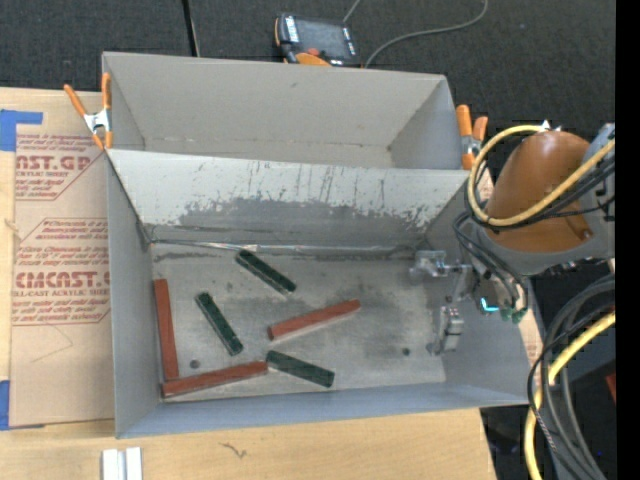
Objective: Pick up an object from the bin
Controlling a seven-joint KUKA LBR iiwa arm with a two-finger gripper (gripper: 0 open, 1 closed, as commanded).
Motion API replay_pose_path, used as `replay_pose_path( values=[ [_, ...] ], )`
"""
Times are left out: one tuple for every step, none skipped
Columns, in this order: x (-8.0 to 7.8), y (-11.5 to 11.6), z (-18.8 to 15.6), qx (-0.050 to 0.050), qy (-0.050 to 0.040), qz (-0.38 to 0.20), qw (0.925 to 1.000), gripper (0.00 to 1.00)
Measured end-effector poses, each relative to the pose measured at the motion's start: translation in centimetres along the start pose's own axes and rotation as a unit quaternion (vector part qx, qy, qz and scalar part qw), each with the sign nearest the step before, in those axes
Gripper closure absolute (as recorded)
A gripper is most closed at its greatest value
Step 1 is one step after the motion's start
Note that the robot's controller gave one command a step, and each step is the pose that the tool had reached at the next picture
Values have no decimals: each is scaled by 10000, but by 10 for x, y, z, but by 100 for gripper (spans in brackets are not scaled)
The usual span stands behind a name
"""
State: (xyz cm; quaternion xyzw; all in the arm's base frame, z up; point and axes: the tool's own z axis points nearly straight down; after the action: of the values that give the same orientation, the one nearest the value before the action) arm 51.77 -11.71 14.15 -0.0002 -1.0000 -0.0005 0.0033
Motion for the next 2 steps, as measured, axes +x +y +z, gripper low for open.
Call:
replay_pose_path(
  values=[
    [-25,49,74,-6,-22,-932,9956,0],
    [-22,45,72,8,-31,-1934,9811,0]
  ],
)
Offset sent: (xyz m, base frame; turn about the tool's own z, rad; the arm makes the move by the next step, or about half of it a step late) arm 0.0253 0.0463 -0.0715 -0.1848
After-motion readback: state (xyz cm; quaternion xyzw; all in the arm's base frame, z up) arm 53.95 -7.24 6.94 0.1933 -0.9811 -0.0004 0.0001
